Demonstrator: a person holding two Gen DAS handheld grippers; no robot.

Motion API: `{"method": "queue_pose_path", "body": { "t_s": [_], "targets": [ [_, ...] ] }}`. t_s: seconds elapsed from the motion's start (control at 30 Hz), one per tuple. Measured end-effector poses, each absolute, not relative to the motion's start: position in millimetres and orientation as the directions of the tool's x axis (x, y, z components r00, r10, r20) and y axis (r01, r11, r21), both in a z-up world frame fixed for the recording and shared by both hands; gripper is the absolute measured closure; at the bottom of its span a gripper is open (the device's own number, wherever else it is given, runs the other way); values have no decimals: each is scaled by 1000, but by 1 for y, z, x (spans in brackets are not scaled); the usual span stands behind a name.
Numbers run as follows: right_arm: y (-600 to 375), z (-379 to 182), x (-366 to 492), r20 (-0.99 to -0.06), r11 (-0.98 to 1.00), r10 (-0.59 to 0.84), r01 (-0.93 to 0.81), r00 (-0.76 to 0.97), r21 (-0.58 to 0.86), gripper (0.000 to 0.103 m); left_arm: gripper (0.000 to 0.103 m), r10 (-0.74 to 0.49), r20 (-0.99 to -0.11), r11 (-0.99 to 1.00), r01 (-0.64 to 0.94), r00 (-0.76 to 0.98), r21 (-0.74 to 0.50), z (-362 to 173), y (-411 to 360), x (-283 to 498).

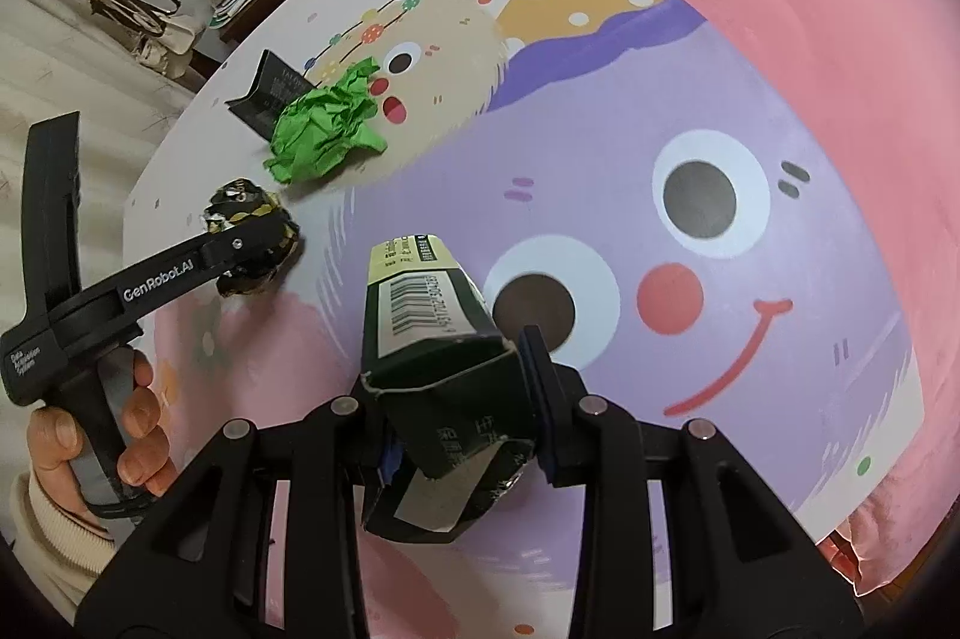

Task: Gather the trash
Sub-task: 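Carry the carton and wrapper over the bin and release both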

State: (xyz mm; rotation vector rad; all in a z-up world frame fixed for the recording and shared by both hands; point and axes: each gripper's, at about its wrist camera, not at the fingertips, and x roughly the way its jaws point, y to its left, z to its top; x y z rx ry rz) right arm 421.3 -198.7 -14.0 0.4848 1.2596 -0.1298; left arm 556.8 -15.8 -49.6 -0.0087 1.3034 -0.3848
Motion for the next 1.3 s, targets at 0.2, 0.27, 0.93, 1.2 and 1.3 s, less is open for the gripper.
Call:
{"method": "queue_pose_path", "body": {
  "t_s": [0.2, 0.27, 0.93, 1.2, 1.3],
  "targets": [
    [-201, -10, 394, -928, 904, 199, 308, 314, 298, 73, 61, -266, -931, 945, 258, 250, -200, -27, -6, 500],
    [-202, -7, 381, -923, 911, 214, 277, 320, 307, 73, 61, -258, -926, 951, 242, 276, -192, -17, -4, 470],
    [-241, 18, 164, -863, 913, 408, -118, 299, 391, 73, 61, -177, -914, 982, 9, 366, -187, 0, -44, 149],
    [-244, -21, 91, -894, 924, 382, -135, 236, 359, 73, 61, -146, -949, 989, 65, 281, -132, -37, -67, 85],
    [-241, -50, 71, -910, 937, 348, -118, 224, 329, 73, 61, -142, -956, 987, 113, 257, -117, -64, -76, 70]
  ]
}}
